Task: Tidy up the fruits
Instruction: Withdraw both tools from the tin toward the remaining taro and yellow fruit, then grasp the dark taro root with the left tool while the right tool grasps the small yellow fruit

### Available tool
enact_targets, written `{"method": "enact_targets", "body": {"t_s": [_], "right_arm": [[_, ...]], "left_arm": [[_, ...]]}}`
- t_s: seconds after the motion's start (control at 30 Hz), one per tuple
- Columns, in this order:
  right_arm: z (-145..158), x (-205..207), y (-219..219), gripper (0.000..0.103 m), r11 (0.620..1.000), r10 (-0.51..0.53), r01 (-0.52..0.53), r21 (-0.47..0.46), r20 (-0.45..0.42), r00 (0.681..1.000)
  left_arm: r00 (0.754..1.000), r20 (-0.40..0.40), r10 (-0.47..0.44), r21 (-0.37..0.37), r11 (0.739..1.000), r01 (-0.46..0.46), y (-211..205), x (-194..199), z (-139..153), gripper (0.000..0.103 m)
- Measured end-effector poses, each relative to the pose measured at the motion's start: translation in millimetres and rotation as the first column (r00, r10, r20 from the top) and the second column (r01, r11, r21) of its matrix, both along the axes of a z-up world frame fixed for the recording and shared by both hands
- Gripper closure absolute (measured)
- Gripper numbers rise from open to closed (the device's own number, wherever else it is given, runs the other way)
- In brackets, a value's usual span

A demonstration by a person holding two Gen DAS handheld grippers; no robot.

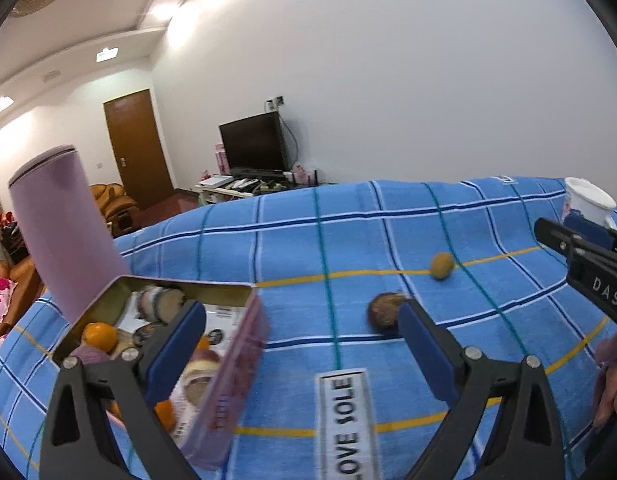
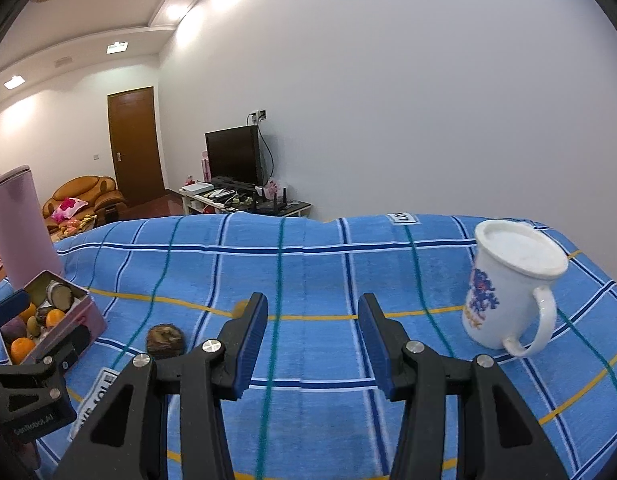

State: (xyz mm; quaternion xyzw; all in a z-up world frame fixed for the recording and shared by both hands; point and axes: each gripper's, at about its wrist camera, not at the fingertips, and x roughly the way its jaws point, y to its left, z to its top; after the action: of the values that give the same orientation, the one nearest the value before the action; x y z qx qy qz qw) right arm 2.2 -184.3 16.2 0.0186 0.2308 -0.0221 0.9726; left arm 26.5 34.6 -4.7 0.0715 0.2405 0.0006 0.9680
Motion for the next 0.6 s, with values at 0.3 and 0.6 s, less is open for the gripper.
{"method": "enact_targets", "body": {"t_s": [0.3, 0.6], "right_arm": [[0, 4, -28, 0.054, 0.999, -0.031, 0.032, 0.028, -0.021, 0.999], [-3, 6, -30, 0.054, 0.999, -0.019, 0.022, 0.050, -0.061, 0.998]], "left_arm": [[0.998, -0.041, -0.036, -0.017, 0.999, 0.035, -20, 11, -3, 0.004], [0.984, -0.158, -0.085, -0.191, 0.980, 0.054, 0, 36, -10, 0.021]]}}
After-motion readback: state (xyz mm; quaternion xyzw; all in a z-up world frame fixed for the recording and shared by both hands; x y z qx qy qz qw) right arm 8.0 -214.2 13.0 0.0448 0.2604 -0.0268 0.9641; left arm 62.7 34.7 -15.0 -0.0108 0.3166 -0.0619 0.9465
